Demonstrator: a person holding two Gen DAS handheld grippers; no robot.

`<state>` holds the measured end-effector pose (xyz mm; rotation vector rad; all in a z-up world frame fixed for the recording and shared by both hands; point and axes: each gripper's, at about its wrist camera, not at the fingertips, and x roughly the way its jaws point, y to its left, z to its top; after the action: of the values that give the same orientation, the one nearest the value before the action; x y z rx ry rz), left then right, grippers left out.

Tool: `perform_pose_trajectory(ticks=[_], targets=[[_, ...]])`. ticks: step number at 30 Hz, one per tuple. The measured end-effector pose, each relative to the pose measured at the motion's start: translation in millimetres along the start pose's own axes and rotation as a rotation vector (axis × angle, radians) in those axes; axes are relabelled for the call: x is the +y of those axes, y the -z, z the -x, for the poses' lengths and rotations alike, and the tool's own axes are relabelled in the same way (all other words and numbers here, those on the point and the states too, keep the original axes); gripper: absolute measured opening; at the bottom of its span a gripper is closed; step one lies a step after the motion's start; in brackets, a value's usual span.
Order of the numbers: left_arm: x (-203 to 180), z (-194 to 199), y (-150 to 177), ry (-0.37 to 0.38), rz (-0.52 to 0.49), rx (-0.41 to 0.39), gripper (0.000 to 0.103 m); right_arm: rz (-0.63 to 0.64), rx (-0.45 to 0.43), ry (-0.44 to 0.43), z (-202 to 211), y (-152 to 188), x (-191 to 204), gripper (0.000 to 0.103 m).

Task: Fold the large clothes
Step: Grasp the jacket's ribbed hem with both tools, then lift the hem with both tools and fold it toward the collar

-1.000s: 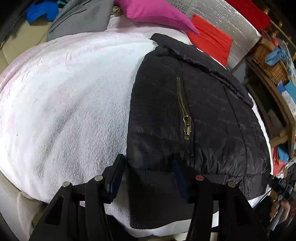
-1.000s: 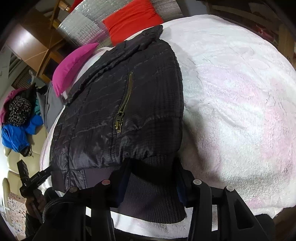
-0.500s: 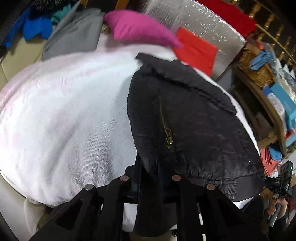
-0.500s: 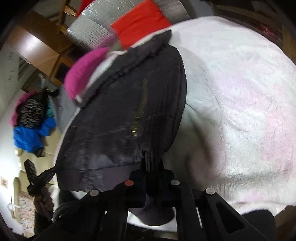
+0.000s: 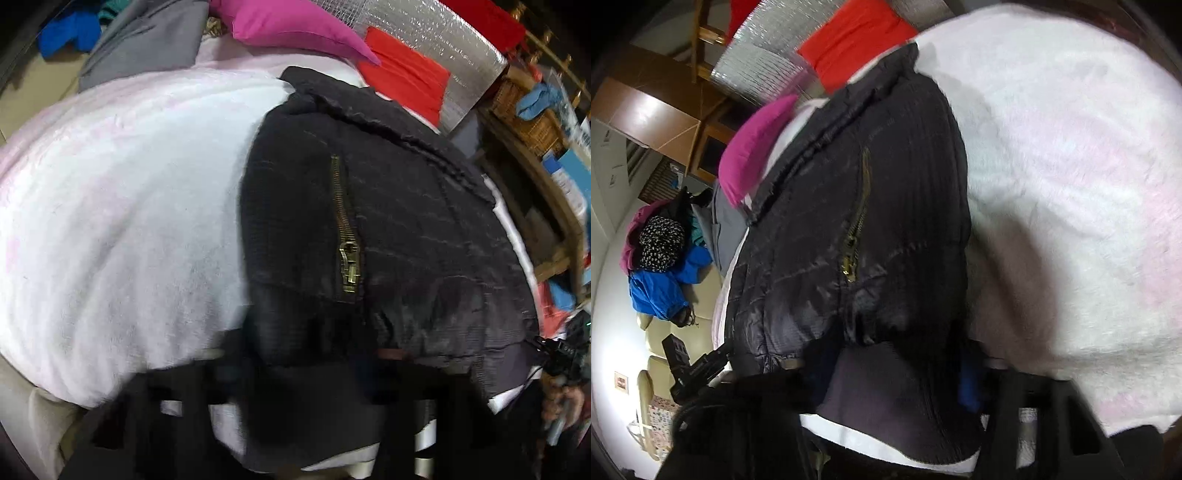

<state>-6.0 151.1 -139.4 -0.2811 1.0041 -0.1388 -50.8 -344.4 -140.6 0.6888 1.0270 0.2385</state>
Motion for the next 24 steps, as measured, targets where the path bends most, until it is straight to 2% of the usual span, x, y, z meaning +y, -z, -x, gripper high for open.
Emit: perform_pose_trajectory(ticks=[2, 7, 12, 18, 24], targets=[[-4, 7, -2, 0.035, 0.024, -0.01, 0.016, 0.013, -0.009, -0.037, 7, 1, 6, 0.019], [-3, 54, -1, 0.09, 0.03, -0.105, 0.015, 0.047, -0.04, -0.138, 38, 7, 26, 0.011], [-1, 89, 22, 0.137, 0.024, -0.142, 0.014, 0.038, -0.042, -0.2, 60, 32, 27, 0.011], [8, 108, 38, 0.149, 0.036, -0.153, 0.014, 0.002, -0.032, -0.27, 79, 63, 20, 0.011], [5, 114, 27, 0.165, 0.035, -0.19, 0.014, 0.018, -0.05, -0.334, 92, 65, 21, 0.011]])
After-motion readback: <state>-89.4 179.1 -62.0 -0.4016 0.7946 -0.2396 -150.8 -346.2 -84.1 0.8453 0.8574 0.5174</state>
